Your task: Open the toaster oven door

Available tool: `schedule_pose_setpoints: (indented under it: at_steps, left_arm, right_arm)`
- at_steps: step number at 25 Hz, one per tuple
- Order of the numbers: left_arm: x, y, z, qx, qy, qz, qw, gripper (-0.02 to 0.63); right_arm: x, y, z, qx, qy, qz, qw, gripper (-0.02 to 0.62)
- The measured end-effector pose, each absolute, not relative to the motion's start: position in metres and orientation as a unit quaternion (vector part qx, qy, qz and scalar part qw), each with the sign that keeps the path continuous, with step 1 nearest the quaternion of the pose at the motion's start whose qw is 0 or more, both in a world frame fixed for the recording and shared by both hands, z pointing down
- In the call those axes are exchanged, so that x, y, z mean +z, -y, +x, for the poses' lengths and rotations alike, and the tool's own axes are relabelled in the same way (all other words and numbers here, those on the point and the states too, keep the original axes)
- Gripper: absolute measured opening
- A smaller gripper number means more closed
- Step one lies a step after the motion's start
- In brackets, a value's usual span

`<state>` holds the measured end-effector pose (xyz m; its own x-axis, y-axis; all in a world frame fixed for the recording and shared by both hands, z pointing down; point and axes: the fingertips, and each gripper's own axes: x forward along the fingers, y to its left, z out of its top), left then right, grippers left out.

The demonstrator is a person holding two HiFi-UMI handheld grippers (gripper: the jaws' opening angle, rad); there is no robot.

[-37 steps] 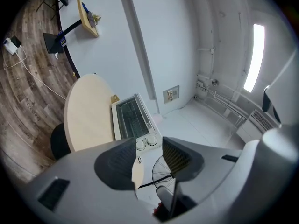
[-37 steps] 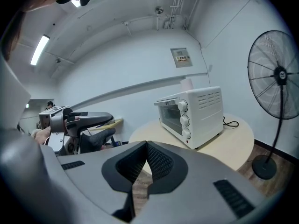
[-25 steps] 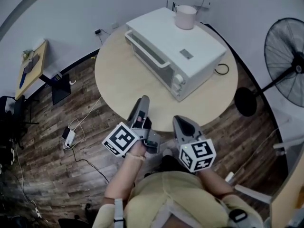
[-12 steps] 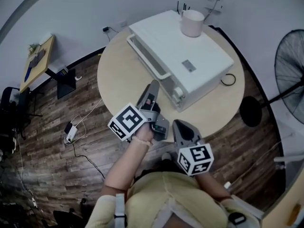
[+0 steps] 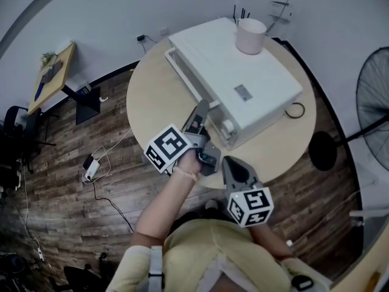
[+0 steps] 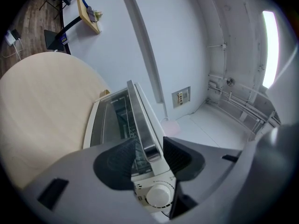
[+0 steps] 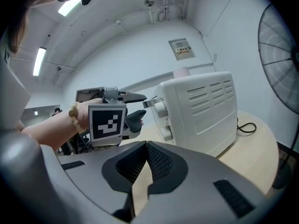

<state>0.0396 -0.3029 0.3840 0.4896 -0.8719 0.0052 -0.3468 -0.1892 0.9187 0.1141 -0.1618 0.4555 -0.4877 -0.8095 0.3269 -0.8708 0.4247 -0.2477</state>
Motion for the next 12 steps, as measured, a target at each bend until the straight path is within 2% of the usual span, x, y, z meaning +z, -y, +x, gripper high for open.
schedule_pose_setpoints:
  at_steps: [12]
  left_arm:
    - [0.382, 0.317, 0.046, -0.272, 0.417, 0.724, 0.478, 0.164]
  right_arm:
    - [0.456, 0.169, 0.112, 0.196, 0.842, 0.496, 0.082, 0.003]
